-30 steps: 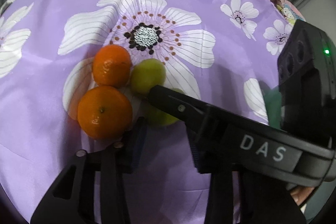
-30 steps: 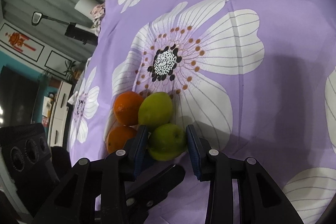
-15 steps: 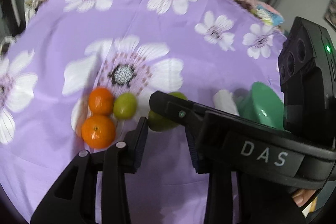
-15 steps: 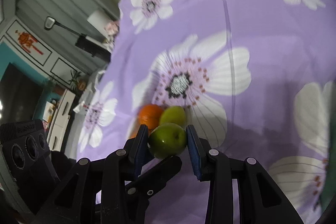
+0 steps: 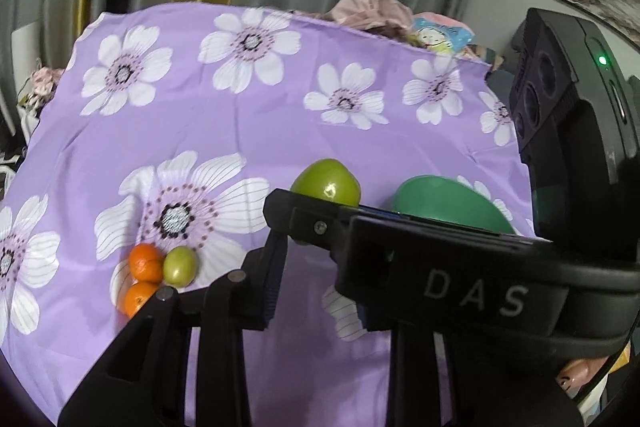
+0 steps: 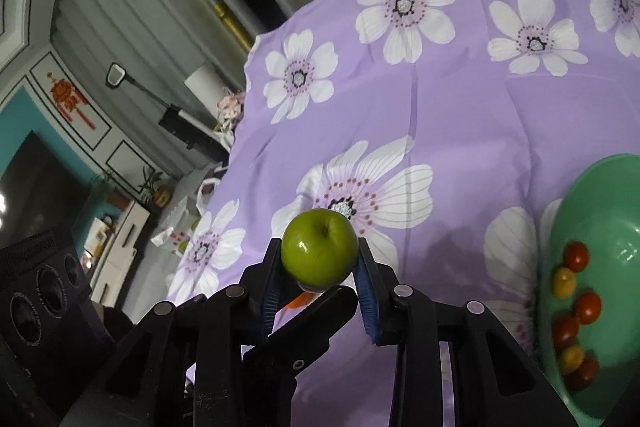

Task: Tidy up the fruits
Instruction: 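Lift the green apple with the right gripper toward the green bowl, then carry the green apple over the green bowl and open the right gripper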

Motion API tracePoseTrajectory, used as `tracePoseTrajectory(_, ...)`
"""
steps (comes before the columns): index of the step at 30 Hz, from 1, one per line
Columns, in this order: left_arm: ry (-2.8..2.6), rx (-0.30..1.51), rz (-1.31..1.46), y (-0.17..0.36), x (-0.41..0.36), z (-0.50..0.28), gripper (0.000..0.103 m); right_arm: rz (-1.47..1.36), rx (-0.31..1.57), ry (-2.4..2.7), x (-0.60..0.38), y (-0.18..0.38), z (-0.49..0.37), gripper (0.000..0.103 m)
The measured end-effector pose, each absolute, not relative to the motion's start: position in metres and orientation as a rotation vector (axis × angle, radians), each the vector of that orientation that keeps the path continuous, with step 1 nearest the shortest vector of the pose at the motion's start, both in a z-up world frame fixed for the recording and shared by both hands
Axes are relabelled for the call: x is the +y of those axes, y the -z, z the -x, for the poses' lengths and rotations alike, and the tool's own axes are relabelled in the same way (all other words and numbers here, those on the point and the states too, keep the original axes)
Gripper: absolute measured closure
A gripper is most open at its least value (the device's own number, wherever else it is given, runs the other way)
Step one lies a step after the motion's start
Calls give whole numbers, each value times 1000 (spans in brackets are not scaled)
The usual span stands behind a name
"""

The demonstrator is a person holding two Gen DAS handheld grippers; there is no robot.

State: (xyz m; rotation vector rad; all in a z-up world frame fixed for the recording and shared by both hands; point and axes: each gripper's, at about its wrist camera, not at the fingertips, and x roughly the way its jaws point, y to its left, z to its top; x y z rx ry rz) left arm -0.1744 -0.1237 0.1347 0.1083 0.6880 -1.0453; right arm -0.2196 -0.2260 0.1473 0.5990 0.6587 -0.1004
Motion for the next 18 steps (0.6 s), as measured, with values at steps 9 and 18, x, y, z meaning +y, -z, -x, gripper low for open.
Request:
tracePoseTrajectory(9, 1124, 626, -99, -155, -145, 202, 75, -562, 581, 178, -242, -171, 253, 67)
tracePoseTrajectory(18, 1215, 588, -139, -166, -179, 232, 75, -578, 515, 255, -272, -183, 292, 67)
